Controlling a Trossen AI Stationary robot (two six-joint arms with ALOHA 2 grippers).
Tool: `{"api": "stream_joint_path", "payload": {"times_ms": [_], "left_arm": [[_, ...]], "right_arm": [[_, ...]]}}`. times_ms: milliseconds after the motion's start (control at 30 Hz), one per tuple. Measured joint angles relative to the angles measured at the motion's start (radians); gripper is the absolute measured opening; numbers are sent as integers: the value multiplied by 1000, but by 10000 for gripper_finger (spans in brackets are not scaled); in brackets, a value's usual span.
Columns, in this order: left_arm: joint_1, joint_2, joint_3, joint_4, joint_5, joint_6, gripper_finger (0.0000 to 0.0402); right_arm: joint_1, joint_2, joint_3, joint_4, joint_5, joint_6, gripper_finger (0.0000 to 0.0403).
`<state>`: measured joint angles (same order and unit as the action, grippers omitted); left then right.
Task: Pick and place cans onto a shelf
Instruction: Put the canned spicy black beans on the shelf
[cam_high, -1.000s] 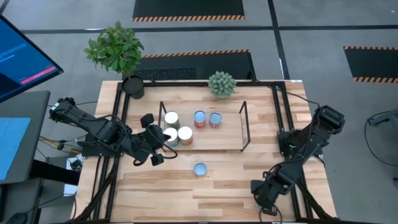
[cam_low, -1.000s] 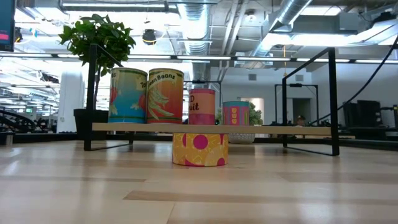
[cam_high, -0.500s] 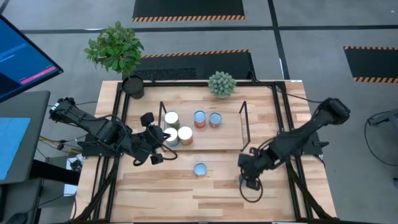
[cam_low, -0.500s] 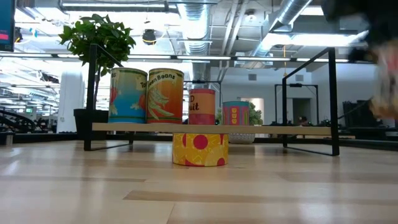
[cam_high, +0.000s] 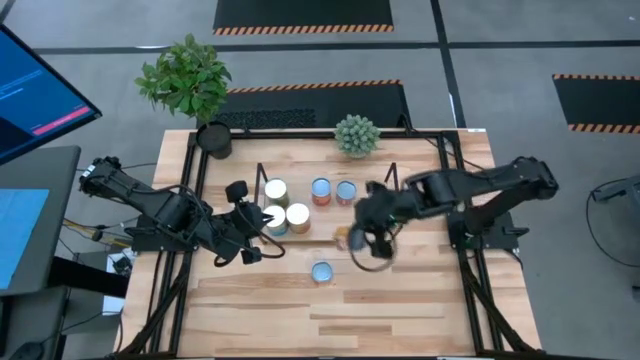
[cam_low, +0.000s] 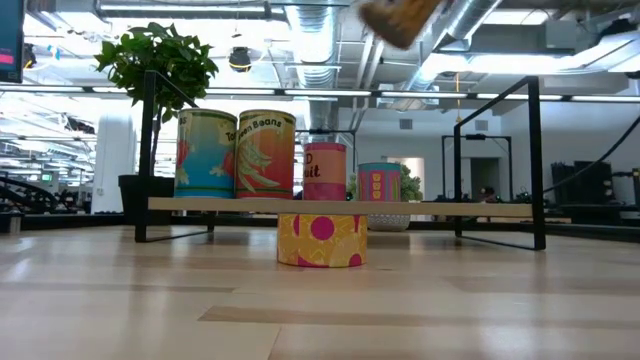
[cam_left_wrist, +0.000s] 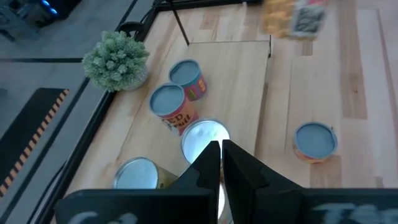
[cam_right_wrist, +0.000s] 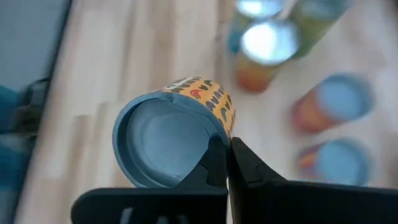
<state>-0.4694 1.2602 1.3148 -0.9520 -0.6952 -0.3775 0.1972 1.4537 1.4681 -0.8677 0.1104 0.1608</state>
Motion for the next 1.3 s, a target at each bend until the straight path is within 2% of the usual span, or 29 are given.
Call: {"api": "stream_joint_path", "payload": {"times_ms": [133,267,467,733,967,1300], "left_arm": [[0,0,0,-8,0,11,6],[0,0,0,-11,0,17,6],[0,0,1,-58,-1,-21,6],[11,0,1,-89,-19,-49,6],[44,0,1,-90,-20,-61,6],[79,0,1,-89,-19,-72,6]], "right_arm": [[-116,90,107,-9,19,-151,3],[-183,194,203,-58,-15,-185,3],[-162,328,274,-286,-37,-193,3],[-144,430,277,-329,-30,-196,3],[-145,447,264,-322,-30,-192,4],[-177,356,103,-217,-66,-191,3]]}}
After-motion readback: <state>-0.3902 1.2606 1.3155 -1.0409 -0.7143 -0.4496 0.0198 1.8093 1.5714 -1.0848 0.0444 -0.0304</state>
